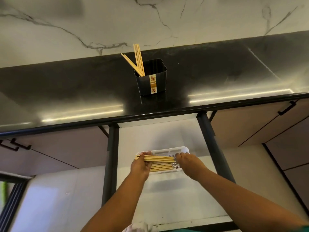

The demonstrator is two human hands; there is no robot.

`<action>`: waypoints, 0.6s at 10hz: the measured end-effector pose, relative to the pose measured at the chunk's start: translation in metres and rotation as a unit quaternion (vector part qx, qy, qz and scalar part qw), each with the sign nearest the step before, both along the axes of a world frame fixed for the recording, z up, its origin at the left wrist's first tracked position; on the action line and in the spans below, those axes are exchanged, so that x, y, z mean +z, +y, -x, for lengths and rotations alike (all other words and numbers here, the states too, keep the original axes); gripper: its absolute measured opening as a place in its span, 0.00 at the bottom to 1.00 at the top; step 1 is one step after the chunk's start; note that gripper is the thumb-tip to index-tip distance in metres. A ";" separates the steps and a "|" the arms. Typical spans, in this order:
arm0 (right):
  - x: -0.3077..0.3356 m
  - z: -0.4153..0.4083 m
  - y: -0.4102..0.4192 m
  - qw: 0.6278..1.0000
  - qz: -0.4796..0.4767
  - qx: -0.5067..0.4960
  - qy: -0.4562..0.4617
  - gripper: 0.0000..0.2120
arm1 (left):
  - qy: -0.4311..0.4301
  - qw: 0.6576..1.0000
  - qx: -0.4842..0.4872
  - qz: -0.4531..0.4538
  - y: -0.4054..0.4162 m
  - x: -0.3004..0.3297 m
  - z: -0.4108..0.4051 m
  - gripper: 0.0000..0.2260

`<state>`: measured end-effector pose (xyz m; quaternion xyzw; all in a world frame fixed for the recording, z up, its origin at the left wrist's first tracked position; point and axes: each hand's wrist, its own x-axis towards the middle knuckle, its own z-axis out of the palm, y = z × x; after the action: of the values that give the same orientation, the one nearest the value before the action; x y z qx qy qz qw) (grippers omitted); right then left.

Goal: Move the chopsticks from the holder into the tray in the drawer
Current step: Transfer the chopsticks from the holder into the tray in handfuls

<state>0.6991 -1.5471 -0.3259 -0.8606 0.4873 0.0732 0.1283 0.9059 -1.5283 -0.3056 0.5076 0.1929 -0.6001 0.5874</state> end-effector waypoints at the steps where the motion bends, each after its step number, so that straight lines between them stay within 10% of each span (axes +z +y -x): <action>1: -0.008 0.010 -0.008 0.999 -0.007 0.018 0.028 0.17 | -0.080 0.991 -0.046 -0.093 -0.006 -0.017 -0.021 0.08; 2: -0.018 0.015 -0.021 0.997 -0.013 0.010 0.076 0.17 | -0.359 0.885 -0.242 -0.170 0.002 -0.033 -0.046 0.16; 3: -0.023 0.012 -0.028 0.995 -0.016 0.007 0.096 0.17 | -0.370 0.900 -0.212 -0.095 0.008 -0.045 -0.055 0.09; 4: -0.034 -0.002 -0.036 0.993 -0.021 0.019 0.116 0.16 | -0.420 0.820 -0.385 -0.052 0.011 -0.054 -0.055 0.12; 6: -0.050 -0.021 -0.048 0.991 -0.016 0.013 0.134 0.16 | -0.421 0.788 -0.449 -0.034 0.006 -0.077 -0.056 0.11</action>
<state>0.7200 -1.5950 -0.3763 -0.8470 0.4880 0.1971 0.0751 0.9624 -1.5219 -0.3830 0.7587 -0.3025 -0.5163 0.2575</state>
